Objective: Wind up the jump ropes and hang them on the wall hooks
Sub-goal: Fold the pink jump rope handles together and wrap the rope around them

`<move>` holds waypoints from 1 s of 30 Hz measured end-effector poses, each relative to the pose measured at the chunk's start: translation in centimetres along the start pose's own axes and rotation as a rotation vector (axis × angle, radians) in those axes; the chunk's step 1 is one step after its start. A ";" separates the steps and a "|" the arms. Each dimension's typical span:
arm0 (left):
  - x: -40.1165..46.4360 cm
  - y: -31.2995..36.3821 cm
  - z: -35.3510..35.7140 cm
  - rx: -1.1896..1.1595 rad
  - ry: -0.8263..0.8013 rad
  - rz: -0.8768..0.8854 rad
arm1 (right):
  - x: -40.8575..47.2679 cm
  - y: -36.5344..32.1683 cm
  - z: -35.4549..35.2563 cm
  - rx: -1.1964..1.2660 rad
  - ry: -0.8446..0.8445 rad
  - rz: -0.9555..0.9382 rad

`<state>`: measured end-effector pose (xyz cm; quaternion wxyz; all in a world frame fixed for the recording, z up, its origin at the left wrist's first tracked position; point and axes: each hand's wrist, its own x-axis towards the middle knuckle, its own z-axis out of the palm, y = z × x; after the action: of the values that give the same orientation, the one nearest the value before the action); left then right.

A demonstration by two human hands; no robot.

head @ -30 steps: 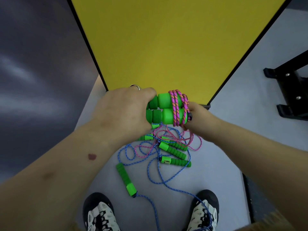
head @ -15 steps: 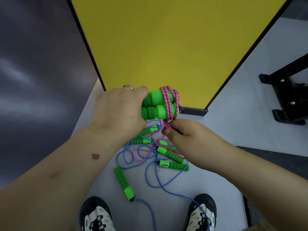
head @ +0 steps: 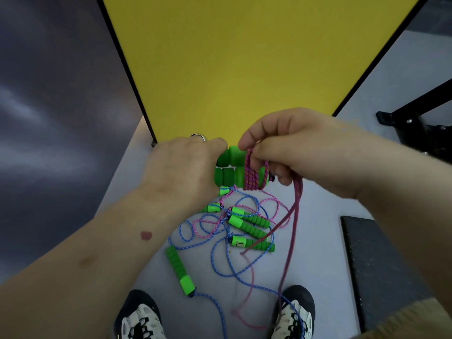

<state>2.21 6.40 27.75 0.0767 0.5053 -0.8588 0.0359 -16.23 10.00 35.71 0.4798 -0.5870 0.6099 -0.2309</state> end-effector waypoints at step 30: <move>0.3 -0.7 -1.4 -0.087 0.002 -0.126 | 4.4 9.2 4.2 -0.187 0.093 0.054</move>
<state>2.79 6.03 29.17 0.1017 0.5544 -0.8260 -0.0060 -16.51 8.95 24.70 0.4001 -0.6013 0.6659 -0.1868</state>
